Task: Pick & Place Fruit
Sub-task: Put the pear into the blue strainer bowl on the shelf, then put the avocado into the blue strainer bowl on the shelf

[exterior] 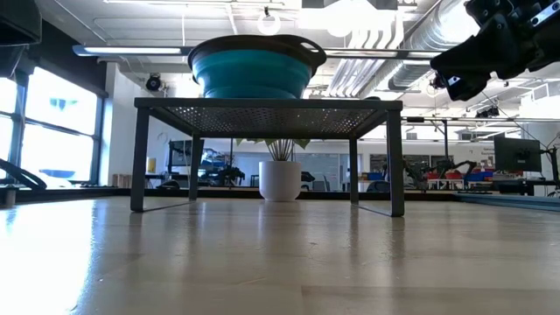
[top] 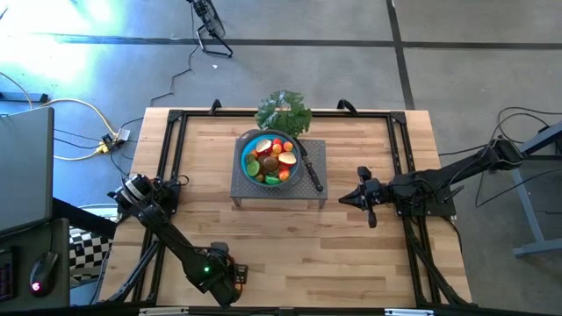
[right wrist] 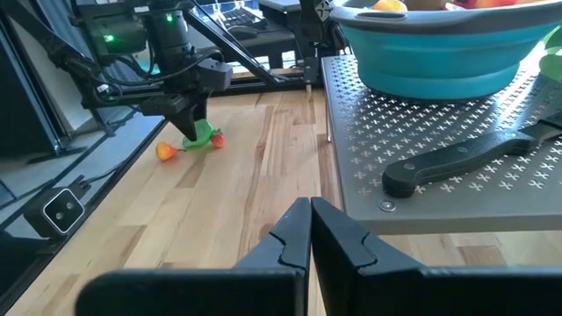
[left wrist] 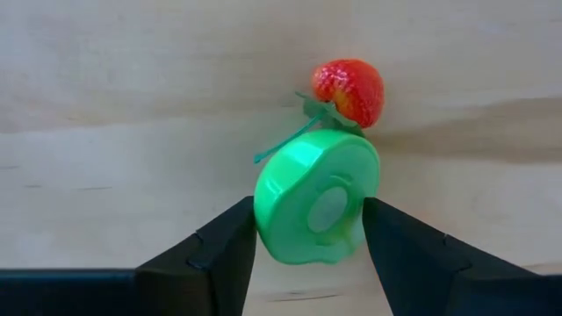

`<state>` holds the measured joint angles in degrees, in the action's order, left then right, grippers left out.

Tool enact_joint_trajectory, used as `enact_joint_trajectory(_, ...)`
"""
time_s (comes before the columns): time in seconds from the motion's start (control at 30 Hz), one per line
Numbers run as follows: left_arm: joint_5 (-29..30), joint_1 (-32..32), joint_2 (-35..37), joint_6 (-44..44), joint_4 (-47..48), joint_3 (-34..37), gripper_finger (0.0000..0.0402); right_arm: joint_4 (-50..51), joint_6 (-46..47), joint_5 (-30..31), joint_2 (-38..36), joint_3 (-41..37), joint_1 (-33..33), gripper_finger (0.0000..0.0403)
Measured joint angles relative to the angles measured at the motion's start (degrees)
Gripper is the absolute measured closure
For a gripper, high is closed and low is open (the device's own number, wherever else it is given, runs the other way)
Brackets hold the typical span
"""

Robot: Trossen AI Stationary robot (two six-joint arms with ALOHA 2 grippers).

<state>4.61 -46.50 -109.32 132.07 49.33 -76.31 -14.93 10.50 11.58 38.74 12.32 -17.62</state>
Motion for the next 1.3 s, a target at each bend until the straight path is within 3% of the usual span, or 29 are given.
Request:
enact_joint_trajectory(0.53, 0.0, 0.0, 0.0, -1.0, 0.2, 0.0, 0.0201, 0.9, 0.0, 0.0, 0.0, 0.0, 0.0, 0.0399)
enact_joint_trajectory(1.0, 0.0, 0.0, 0.0, -1.7, 0.2, 0.0, 0.0087, 1.2, 0.4, 0.0, 0.0, 0.0, 0.0, 0.0399)
enact_joint_trajectory(1.3, -0.4, 0.0, -3.1, -1.3, 0.2, -0.2, 0.0070, 1.3, 0.4, 0.0, 0.0, 0.0, 0.0, 0.0399)
